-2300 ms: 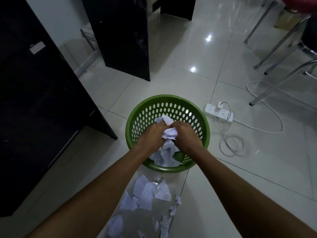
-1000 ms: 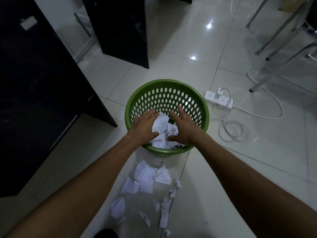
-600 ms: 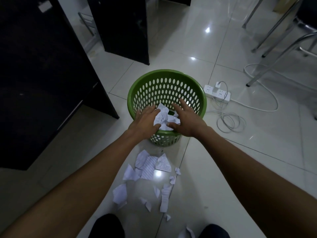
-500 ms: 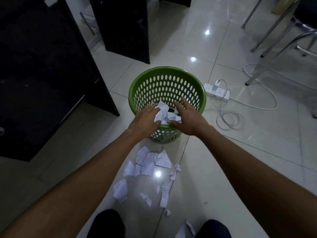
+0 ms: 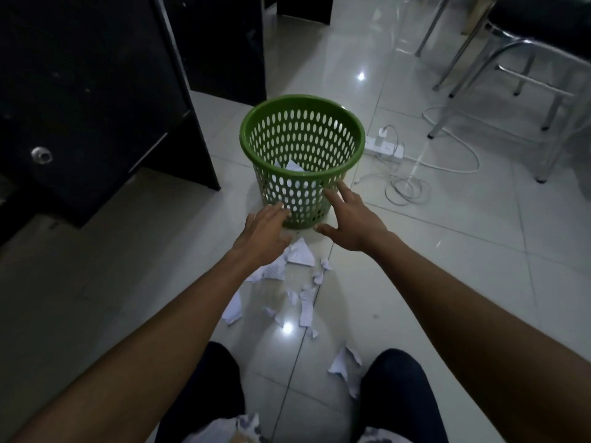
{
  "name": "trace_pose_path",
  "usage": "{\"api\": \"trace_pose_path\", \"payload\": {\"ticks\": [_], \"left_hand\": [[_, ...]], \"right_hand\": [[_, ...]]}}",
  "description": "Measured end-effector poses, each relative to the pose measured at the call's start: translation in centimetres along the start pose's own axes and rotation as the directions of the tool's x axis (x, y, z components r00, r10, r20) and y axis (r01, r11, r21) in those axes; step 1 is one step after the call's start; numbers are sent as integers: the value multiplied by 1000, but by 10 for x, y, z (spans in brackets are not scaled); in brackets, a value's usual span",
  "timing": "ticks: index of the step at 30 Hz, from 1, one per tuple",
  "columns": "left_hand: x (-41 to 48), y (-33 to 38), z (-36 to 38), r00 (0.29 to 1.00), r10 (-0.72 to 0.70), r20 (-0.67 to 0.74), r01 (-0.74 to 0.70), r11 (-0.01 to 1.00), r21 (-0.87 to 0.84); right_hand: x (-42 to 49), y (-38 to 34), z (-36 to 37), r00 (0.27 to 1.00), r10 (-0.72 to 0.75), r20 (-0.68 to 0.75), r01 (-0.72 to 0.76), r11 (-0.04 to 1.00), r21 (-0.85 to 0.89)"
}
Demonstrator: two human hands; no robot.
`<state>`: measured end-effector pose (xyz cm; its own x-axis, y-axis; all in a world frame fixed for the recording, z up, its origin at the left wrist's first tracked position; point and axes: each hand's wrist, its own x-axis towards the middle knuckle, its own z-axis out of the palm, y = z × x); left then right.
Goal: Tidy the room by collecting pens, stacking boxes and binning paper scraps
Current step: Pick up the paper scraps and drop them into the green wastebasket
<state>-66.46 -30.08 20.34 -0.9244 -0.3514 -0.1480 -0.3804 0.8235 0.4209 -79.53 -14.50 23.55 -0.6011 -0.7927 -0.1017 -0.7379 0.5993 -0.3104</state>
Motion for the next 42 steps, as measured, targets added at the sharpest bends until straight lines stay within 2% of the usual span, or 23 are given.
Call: {"api": "trace_pose_path", "payload": {"ticks": [4, 8, 12, 15, 19, 26, 35, 39, 42], "left_hand": [[-58, -4, 29, 996, -44, 82, 41, 999, 31], [-101, -14, 59, 989, -100, 109, 98, 995, 21], [-123, -35, 100, 982, -132, 137, 137, 990, -23], [-130, -50, 140, 970, -189, 153, 202, 976, -76], [-135, -69, 180, 936, -299, 184, 307, 952, -17], [-122, -105, 214, 902, -414, 120, 415, 910, 13], [-103, -159, 239, 871, -490, -47, 486, 871, -72], [-96, -167, 251, 880, -472, -62, 465, 880, -95], [-85, -163, 260, 902, -432, -31, 430, 902, -48]], "right_hand": [[-52, -7, 34, 998, 37, 46, -37, 999, 2], [-93, -8, 74, 995, 55, 89, -58, 998, 34], [-130, 0, 125, 984, 129, 127, -141, 986, 90], [-161, 17, 171, 967, 203, 153, -218, 972, 88], [-196, 41, 226, 946, 286, 151, -298, 953, 57], [-224, 51, 297, 890, 420, 178, -438, 896, 76], [-217, 55, 338, 922, 374, 99, -384, 916, 117], [-195, 60, 341, 941, 332, 71, -337, 938, 77], [-172, 59, 339, 963, 263, 58, -265, 964, 22]]}}
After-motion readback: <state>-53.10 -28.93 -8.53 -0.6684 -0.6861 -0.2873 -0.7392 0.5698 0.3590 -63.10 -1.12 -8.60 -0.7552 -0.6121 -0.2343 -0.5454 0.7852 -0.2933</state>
